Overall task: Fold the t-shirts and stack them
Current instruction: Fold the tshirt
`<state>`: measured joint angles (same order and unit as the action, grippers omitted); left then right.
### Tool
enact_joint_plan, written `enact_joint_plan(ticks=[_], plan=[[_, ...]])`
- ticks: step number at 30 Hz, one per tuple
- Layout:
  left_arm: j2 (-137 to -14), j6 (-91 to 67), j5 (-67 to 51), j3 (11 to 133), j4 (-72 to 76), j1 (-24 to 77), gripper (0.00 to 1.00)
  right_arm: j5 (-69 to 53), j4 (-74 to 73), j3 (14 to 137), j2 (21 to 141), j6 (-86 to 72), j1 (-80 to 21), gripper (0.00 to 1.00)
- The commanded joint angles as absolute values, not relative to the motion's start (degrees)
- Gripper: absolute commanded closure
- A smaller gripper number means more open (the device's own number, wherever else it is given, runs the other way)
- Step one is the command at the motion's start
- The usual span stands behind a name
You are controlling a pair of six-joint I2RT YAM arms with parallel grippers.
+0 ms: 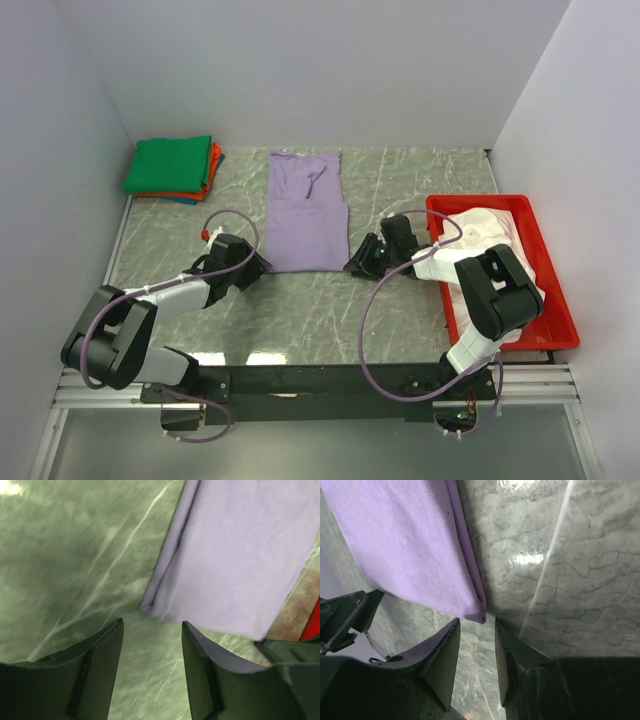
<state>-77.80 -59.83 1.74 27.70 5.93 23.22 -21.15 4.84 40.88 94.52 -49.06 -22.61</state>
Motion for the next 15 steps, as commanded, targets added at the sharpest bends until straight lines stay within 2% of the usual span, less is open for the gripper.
enact_joint_plan(ticks=[1,5,10,13,15], plan=[[-80.7,-60.4,2.1,28.1,8.3,22.7,0.45,-18.4,6.6,39.5,93.2,-50.9,-22.7,0.58],[-84.0,-61.1,1.8,28.4,10.2,22.6,0.51,-18.1,7.6,39.4,94.6,-51.4,-22.8,0.59],[-85.5,-61.1,1.7,28.6,10.9,22.6,0.65,-18.3,8.7,39.9,96.4,-52.0,-22.8,0.61],[-85.4,-60.9,1.8,28.2,10.9,22.6,0.74,-18.7,9.8,40.0,97.1,-52.6,-22.7,0.64],[-85.7,-60.7,1.7,28.1,11.1,22.6,0.77,-19.2,10.4,40.3,97.5,-52.6,-22.8,0.73]])
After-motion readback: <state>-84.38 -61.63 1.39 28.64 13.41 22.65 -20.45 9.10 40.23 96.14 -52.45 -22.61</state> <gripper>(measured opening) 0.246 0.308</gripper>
